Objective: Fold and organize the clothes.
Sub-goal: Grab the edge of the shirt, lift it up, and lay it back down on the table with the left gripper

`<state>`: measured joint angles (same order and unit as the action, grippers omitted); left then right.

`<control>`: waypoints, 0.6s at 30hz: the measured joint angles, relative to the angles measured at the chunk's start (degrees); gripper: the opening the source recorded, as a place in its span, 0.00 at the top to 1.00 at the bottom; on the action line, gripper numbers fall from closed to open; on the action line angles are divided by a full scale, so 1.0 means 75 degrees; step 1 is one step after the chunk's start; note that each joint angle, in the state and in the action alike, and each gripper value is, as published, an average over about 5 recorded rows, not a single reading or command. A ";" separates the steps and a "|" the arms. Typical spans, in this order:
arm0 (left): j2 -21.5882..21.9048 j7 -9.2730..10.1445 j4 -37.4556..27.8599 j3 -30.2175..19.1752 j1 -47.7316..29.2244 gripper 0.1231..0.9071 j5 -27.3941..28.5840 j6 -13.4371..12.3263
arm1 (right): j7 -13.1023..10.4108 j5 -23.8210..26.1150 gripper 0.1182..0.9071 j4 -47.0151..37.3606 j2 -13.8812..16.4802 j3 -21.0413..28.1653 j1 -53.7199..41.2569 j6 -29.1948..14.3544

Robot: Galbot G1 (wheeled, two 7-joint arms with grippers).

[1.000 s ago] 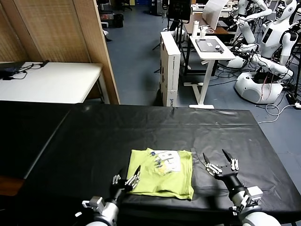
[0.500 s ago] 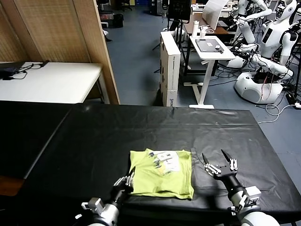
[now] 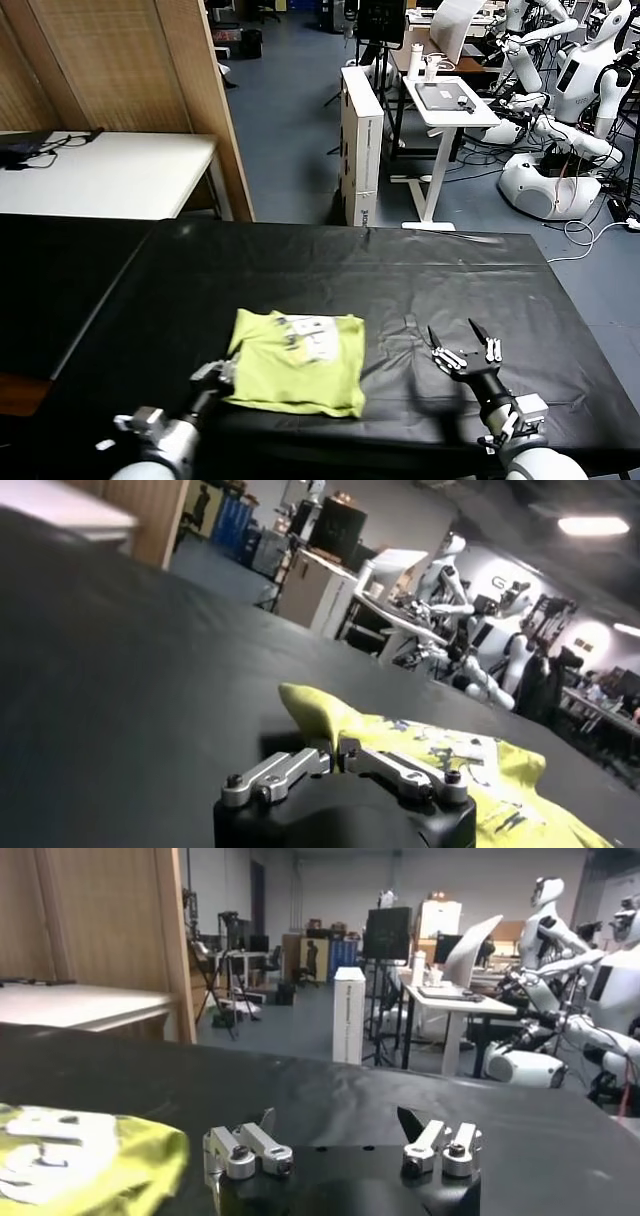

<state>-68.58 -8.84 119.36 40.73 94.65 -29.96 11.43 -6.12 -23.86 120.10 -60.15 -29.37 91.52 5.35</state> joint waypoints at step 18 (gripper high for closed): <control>0.1405 0.1164 0.1424 0.1970 0.0415 0.94 -0.1869 0.1172 | -0.0004 0.0268 0.00 -0.0024 -0.0315 0.0080 0.0130 -0.0013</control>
<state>-58.04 -0.10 130.04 55.51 97.76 -43.98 20.22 -6.15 -21.85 119.92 -62.51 -28.77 92.50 5.25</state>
